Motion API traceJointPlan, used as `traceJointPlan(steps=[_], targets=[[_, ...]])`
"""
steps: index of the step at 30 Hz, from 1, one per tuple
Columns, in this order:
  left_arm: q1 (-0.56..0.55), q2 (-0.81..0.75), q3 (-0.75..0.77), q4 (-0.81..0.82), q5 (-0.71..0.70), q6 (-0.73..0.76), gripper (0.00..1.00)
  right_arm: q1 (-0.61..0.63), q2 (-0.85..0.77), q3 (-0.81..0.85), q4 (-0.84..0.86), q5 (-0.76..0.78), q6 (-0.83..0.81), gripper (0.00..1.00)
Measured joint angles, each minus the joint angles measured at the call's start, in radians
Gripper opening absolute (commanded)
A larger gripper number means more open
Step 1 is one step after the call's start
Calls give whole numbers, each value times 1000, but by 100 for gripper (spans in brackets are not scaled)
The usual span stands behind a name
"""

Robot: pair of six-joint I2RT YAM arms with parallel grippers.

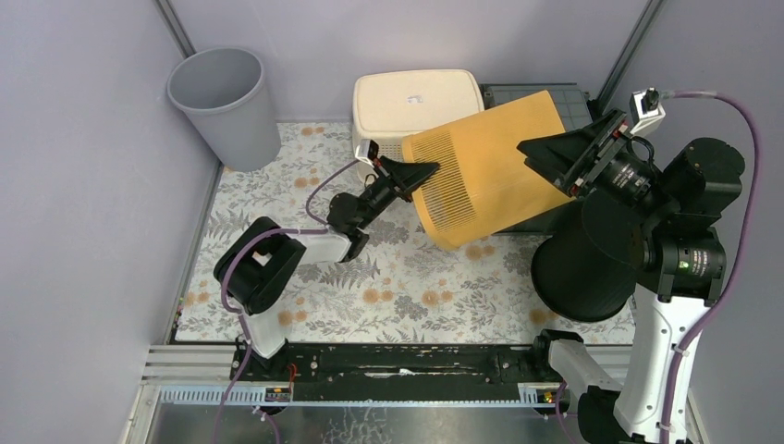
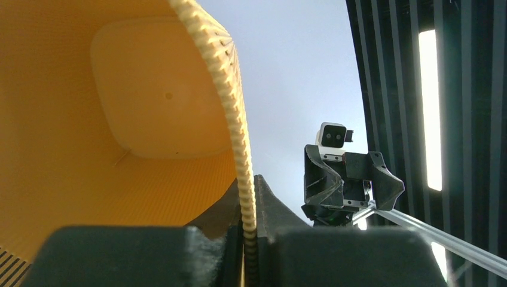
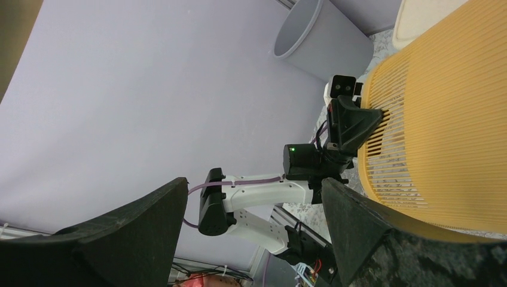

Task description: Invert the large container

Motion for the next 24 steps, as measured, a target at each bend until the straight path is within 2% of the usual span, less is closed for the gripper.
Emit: traceJointPlan(steps=[2,6,16,18,24], targets=[[0,14,3,16,3,-10,37,0,0,-2,1,0,-3,89],[2,19,-8,46,4,-27,52,0,0,-9,1,0,-4,89],[23,45,-140,87,33,-32,53,0,-20,-71,1,0,-8,89],[23,58,-166,87,35,-32,56,0,-21,-79,1,0,-11,89],[34,83,-228,75,67,-4,58,0,-24,-102,1,0,-16,89]])
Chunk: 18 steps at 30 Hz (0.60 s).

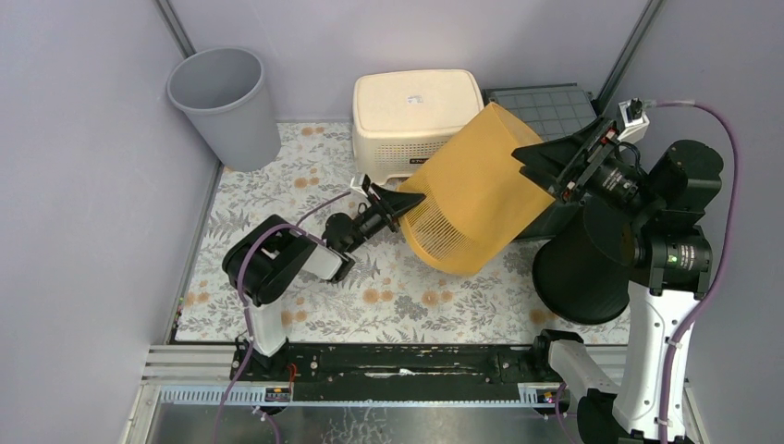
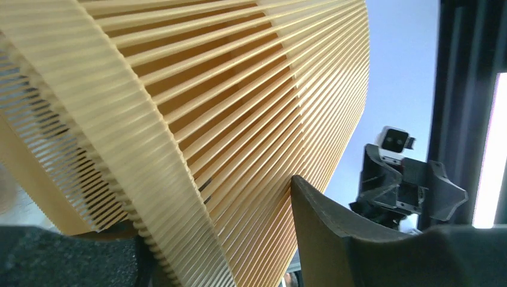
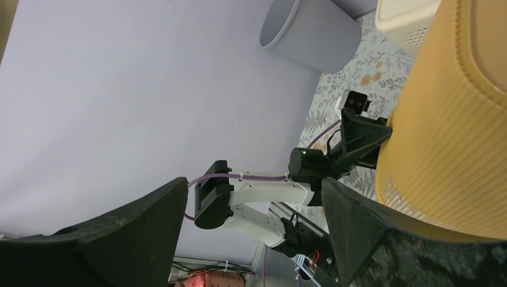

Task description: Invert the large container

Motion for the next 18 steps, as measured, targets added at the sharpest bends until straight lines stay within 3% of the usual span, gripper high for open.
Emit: traceJointPlan(steps=[18], targets=[[19,-138,-61,-269,102,202,58,6,-31,-93,0,7,-21,89]])
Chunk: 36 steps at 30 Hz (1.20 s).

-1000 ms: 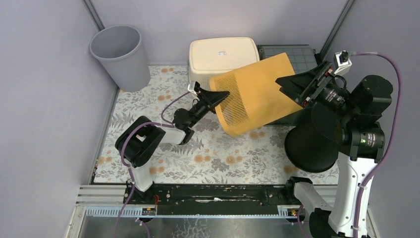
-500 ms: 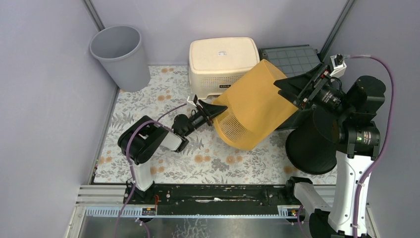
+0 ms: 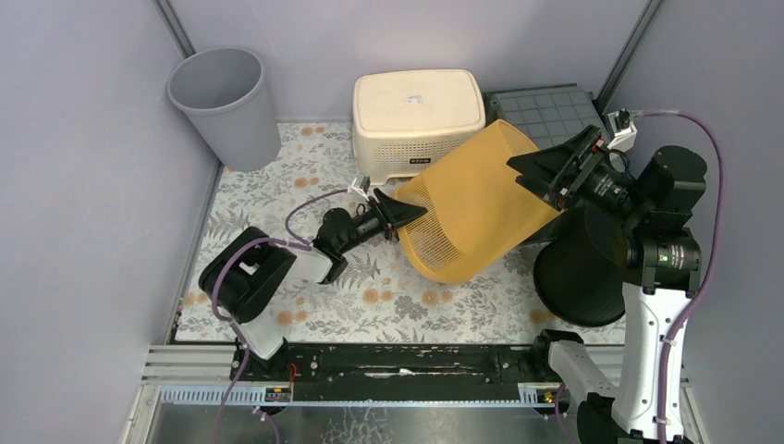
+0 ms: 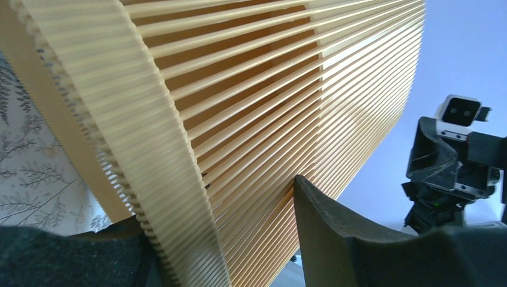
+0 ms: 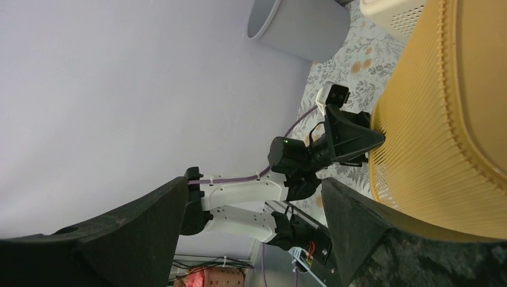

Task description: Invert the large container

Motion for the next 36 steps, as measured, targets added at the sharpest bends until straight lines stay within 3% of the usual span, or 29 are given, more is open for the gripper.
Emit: traceJointPlan(steps=[16,20,24,29,36], targets=[[32,-178,199,-656,34,286,65,0,11,-37,14,2,-4,89],[43,-171,210,-700,38,312,79,0,13,-55,23,2,-3,89],[66,-141,187,-749,-11,359,81,0,15,-64,27,2,-4,89],[73,-74,133,-940,-39,420,81,0,16,-78,37,2,-4,89],[97,-100,129,-1077,-62,483,81,1,16,-108,48,2,-3,89]])
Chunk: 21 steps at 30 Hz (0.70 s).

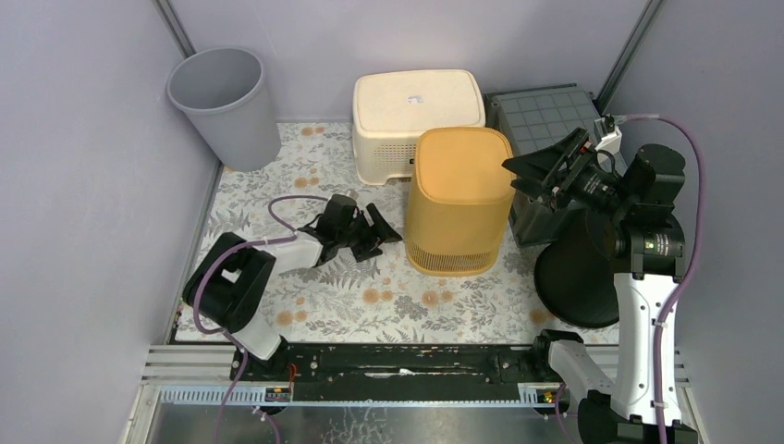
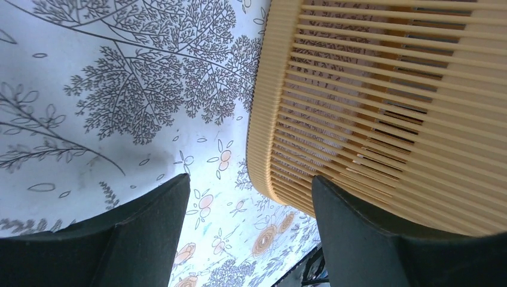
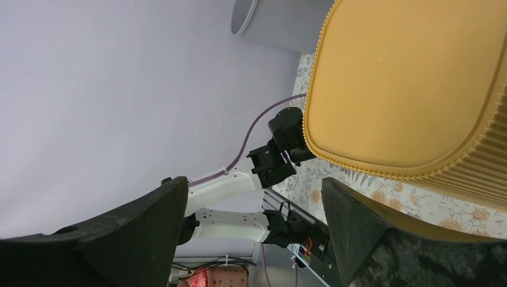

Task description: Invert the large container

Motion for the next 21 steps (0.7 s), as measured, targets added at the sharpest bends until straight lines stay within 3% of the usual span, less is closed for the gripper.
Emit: traceJointPlan(steps=[11,14,16,21], targets=[[15,-147,98,-221,-29,92,82,1,0,-24,45,6,12,89],[32,-197,179,-326,-60,135,87,1,1,-32,69,16,26,89],[47,-220,251,-396,-87,164,99,1,4,-37,80,17,36,89],[93,-254,440,-558,-161,224,100,5,25,-40,110,16,55,89]])
